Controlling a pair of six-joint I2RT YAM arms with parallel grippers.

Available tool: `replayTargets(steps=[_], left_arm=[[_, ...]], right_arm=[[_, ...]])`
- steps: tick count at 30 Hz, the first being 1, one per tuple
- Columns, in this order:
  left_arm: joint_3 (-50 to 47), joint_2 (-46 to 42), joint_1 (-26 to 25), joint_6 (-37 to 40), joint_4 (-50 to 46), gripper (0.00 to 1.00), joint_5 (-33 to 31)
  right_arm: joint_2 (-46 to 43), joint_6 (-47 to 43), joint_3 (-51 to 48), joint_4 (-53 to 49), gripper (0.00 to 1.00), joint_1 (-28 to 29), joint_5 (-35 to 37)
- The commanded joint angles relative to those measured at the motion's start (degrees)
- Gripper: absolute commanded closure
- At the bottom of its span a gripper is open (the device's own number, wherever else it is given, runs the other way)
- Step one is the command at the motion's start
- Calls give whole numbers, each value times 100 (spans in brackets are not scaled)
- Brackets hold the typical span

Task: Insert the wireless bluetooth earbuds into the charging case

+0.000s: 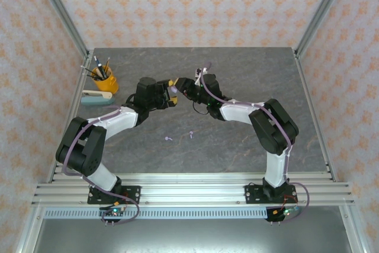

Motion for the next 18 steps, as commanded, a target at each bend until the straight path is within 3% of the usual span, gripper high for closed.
replayTargets(steps=[1, 10, 14, 18], left_arm=[[-21, -162, -16, -115, 64, 31, -50], [132, -443, 145, 573, -599, 14, -199], [321, -749, 366, 1337, -1355, 10, -267], [765, -956, 600, 2635, -2473, 6, -347]], right_arm=[[47, 65, 211, 57, 61, -47, 85], [26, 89, 185, -12, 62, -118, 54], [-6, 102, 175, -55, 62, -188, -7], [-39, 197, 193, -92, 62, -283, -148]])
